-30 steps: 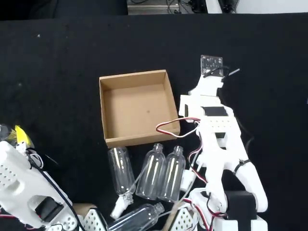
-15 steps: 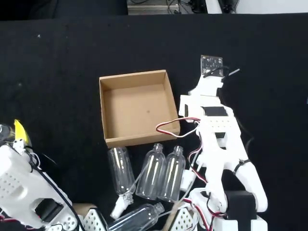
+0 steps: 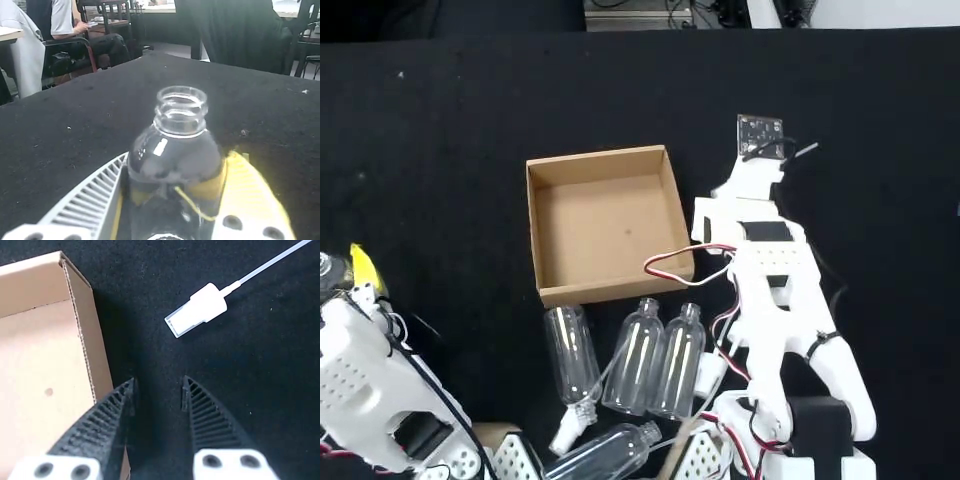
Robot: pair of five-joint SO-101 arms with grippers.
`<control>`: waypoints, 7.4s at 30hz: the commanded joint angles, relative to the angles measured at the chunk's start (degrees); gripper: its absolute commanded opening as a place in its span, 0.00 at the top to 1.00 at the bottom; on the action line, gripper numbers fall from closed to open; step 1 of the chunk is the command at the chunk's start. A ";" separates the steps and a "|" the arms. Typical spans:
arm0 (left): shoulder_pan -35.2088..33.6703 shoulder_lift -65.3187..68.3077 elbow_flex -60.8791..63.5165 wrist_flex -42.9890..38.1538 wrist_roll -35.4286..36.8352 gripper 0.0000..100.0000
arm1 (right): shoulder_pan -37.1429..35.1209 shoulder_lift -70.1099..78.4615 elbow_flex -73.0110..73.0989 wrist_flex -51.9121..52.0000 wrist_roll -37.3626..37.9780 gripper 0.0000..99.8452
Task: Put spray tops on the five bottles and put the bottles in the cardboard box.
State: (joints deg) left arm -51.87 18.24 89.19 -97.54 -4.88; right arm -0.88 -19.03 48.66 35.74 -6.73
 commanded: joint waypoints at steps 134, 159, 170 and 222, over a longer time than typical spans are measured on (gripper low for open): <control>1.54 -44.48 5.14 44.92 -4.92 0.80 | 2.64 -1.36 0.66 -1.41 -0.35 0.87; 4.70 -45.19 7.25 36.22 -4.75 0.96 | 4.57 -1.45 -0.22 0.09 -0.35 0.87; 12.35 -45.19 7.25 36.31 -4.75 0.97 | 5.10 -1.45 -4.09 5.45 0.00 0.87; 36.26 -122.55 8.13 118.86 2.90 0.97 | 7.56 46.11 -65.10 33.41 95.56 0.77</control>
State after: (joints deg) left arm -16.18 -102.99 96.13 20.79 -2.59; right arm 7.91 24.04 -7.69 70.11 88.92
